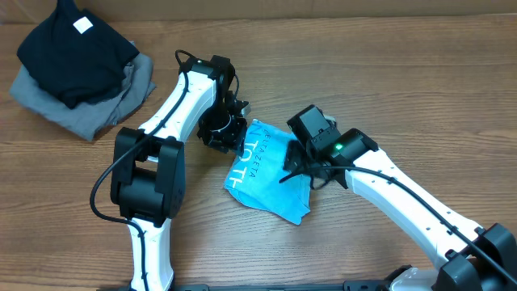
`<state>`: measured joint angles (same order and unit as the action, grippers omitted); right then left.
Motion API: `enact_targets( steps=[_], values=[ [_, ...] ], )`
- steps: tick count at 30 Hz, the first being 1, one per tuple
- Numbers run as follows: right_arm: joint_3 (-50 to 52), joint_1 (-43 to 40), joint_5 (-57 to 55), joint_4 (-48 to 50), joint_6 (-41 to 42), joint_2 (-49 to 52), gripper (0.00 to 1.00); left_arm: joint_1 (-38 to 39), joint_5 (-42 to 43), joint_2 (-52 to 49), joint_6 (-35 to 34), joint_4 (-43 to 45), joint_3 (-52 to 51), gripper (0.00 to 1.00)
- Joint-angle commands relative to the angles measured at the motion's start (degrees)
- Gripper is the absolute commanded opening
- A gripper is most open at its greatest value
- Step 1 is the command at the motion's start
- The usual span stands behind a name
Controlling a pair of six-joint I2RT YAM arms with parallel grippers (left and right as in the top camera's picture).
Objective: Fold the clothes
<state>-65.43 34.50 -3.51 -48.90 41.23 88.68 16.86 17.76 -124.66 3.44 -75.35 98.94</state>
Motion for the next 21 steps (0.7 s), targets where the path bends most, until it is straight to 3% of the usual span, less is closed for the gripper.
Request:
enact_targets(
  steps=[1,5,10,13,17,21],
  values=[
    [-0.22,-0.59,-4.37,4.81,-3.56,1.44,0.65,-0.02,-0.39,1.03,0.85,-0.04,-0.31,0.49],
    [-0.2,-2.86,-3.98,7.8,-3.58,4.26,0.59,0.0,0.42,1.03,0.83,0.0,-0.33,0.63],
    [-0.22,-6.4,-2.84,1.92,-3.08,4.87,0.54,0.0,5.6,1.03,0.83,1.64,-1.16,0.81],
    [-0.2,-8.41,1.07,-2.05,-3.15,4.9,0.4,0.04,11.8,1.03,0.57,4.39,-3.5,0.85],
    [0.92,-9.07,6.95,-2.51,-7.28,4.9,0.35,0.07,19.02,1.03,-0.85,8.74,-8.02,0.93],
    [2.91,-9.07,9.29,-1.46,-8.09,4.96,0.29,0.07,21.94,0.98,-1.62,11.96,-12.85,0.94]
  ],
)
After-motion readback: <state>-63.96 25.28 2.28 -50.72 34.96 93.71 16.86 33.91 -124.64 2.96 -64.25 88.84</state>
